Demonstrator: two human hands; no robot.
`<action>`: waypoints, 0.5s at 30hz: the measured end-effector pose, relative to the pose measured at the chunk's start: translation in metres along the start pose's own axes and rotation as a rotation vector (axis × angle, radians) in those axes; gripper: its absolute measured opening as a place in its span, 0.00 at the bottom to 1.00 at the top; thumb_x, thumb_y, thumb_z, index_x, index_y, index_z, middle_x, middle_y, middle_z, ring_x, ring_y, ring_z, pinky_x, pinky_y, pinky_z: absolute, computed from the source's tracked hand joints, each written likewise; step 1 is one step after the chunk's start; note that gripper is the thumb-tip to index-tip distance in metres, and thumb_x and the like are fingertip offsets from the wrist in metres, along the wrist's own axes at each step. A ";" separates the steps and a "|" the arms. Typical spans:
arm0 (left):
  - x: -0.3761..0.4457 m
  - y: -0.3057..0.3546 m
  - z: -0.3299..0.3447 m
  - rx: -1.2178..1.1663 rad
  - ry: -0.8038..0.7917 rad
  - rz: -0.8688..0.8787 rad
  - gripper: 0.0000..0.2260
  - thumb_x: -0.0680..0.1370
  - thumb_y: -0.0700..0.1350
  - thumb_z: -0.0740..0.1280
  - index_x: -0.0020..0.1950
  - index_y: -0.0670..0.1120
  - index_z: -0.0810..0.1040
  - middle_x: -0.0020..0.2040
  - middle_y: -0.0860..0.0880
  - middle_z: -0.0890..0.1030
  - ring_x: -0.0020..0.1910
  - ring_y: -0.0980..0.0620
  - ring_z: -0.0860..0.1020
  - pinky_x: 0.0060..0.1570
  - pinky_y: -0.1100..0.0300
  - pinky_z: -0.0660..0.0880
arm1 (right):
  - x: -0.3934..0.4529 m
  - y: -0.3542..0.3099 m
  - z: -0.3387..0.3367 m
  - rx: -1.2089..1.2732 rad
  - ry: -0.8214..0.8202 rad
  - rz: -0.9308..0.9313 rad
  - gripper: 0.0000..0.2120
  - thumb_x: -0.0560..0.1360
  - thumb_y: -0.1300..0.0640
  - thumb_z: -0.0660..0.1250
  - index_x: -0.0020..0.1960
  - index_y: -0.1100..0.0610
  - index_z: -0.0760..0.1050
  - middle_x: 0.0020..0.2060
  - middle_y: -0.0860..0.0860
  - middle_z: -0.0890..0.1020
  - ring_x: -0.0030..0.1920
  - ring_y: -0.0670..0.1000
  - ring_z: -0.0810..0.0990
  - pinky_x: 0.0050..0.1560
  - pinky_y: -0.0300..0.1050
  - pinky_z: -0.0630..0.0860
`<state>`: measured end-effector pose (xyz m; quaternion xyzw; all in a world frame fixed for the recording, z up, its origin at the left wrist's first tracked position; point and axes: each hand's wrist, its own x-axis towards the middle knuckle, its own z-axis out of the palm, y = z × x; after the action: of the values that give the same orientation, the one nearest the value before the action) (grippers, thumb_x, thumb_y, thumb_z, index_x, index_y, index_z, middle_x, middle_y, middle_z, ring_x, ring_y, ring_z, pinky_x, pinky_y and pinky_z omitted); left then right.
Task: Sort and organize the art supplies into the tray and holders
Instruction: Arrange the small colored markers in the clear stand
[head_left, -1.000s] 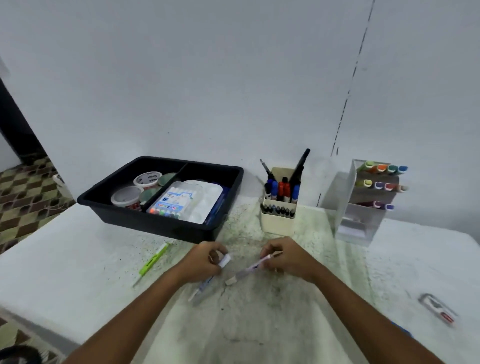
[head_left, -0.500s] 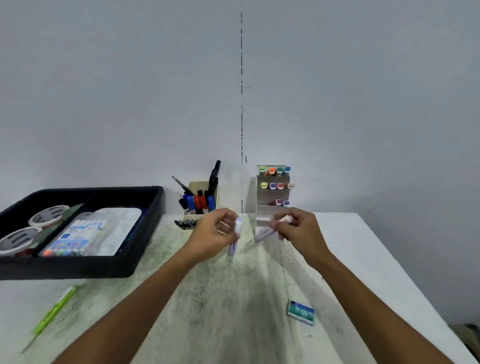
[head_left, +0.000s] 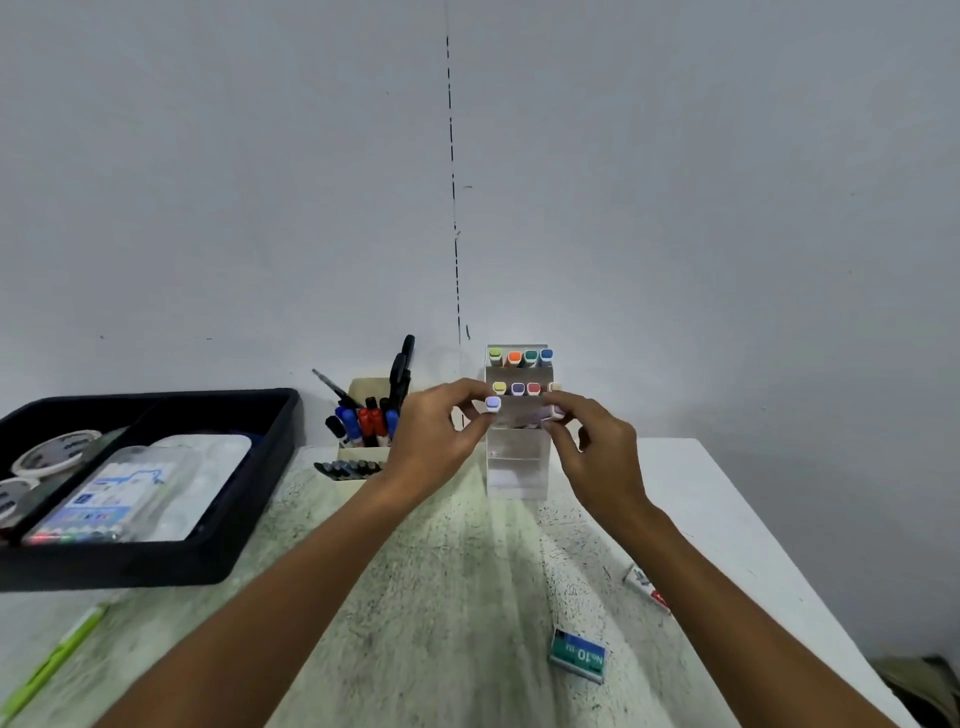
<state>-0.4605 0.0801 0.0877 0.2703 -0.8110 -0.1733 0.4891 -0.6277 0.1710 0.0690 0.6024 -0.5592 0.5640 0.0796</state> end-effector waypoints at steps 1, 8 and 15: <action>0.000 -0.002 0.003 0.020 -0.008 0.004 0.08 0.71 0.39 0.75 0.49 0.46 0.83 0.38 0.54 0.82 0.36 0.62 0.78 0.34 0.75 0.66 | 0.000 0.005 0.002 -0.045 -0.006 -0.034 0.14 0.72 0.70 0.70 0.56 0.59 0.80 0.43 0.49 0.83 0.39 0.38 0.75 0.42 0.26 0.69; -0.002 -0.021 0.022 0.053 -0.053 0.004 0.07 0.72 0.39 0.74 0.49 0.46 0.83 0.41 0.57 0.81 0.36 0.59 0.77 0.35 0.76 0.65 | 0.002 0.022 0.020 -0.182 -0.068 -0.157 0.14 0.69 0.69 0.70 0.54 0.60 0.81 0.45 0.54 0.84 0.43 0.55 0.81 0.42 0.45 0.79; -0.001 -0.042 0.035 0.049 -0.095 -0.073 0.10 0.73 0.41 0.73 0.54 0.45 0.83 0.38 0.57 0.70 0.37 0.61 0.71 0.36 0.71 0.64 | 0.003 0.028 0.038 -0.313 -0.092 -0.113 0.11 0.70 0.65 0.70 0.52 0.59 0.80 0.47 0.53 0.84 0.45 0.57 0.80 0.45 0.48 0.76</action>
<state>-0.4799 0.0485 0.0481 0.3031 -0.8269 -0.1837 0.4366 -0.6274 0.1314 0.0433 0.6383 -0.6084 0.4365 0.1785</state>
